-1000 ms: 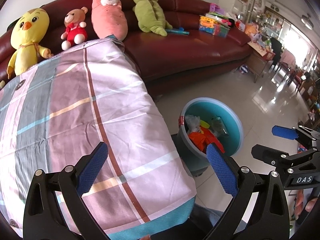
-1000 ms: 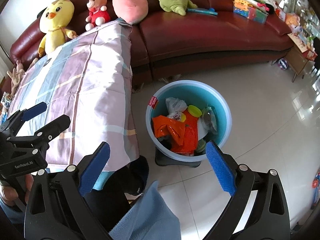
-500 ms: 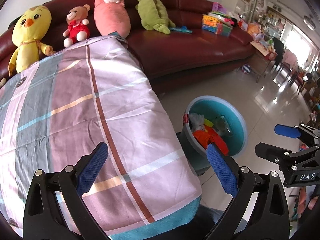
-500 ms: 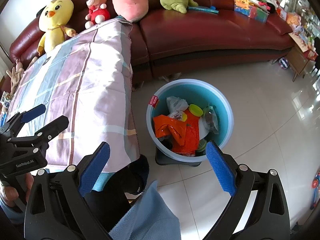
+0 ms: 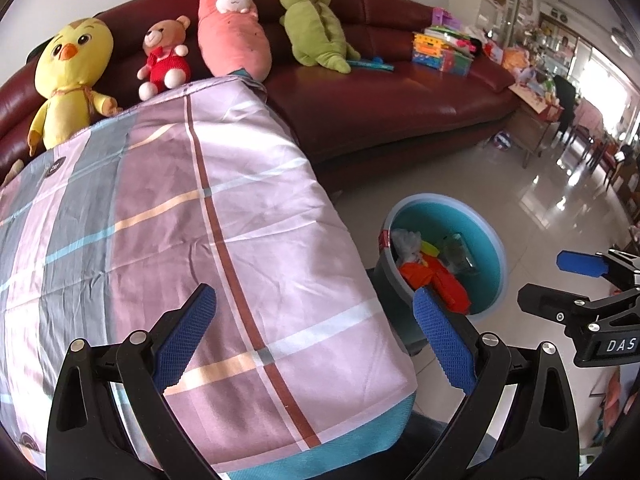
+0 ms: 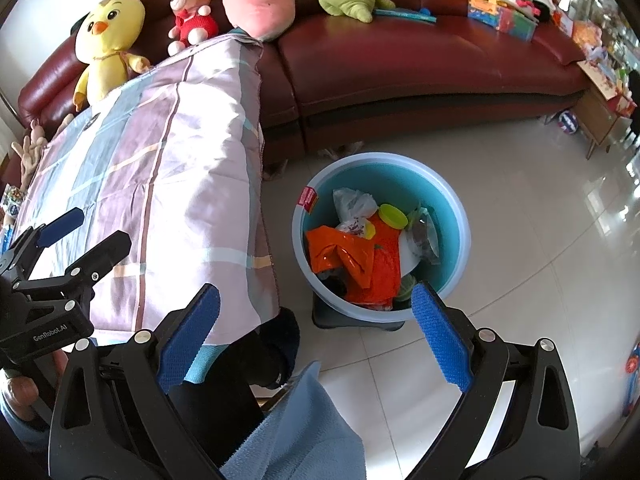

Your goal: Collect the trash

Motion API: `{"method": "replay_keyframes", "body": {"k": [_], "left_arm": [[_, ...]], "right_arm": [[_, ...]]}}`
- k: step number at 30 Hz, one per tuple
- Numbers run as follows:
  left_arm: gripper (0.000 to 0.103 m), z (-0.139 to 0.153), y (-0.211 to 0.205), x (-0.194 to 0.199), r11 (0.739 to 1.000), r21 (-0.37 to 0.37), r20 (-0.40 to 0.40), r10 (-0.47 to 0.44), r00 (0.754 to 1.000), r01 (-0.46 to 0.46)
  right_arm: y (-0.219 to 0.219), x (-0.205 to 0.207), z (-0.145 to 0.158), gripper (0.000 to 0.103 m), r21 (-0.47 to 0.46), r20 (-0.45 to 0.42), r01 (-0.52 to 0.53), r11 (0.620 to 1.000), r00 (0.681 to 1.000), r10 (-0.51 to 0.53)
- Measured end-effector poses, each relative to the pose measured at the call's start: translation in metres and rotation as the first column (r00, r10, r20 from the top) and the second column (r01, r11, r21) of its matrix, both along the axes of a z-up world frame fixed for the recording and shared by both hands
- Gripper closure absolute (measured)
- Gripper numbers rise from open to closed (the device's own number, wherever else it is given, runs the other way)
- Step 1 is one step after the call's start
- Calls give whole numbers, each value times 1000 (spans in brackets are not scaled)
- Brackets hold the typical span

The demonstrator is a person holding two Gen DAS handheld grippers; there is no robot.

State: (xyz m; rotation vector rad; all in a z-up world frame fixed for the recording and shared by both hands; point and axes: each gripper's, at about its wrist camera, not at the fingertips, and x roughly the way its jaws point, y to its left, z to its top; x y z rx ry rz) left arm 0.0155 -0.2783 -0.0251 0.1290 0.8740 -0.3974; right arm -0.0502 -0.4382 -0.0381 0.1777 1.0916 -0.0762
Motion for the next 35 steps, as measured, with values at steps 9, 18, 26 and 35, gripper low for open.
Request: {"method": "replay_keyframes", "body": {"k": [9, 18, 26, 35], "left_arm": [[4, -2, 3, -1, 1000, 6, 5, 19, 1000, -19], [4, -4, 5, -1, 1000, 8, 0, 24, 1000, -24], [4, -8, 5, 0, 1000, 10, -11, 28, 1000, -28], [4, -13, 3, 2, 999, 26, -40, 35, 999, -34]], "right_arm": [[1, 2, -3, 11, 0, -7, -3, 1000, 1000, 3], [1, 3, -9, 11, 1, -16, 1, 1000, 1000, 0], [-3, 2, -13, 11, -2, -18, 9, 1000, 1000, -9], [-6, 3, -14, 11, -2, -19, 18, 1000, 1000, -18]]}}
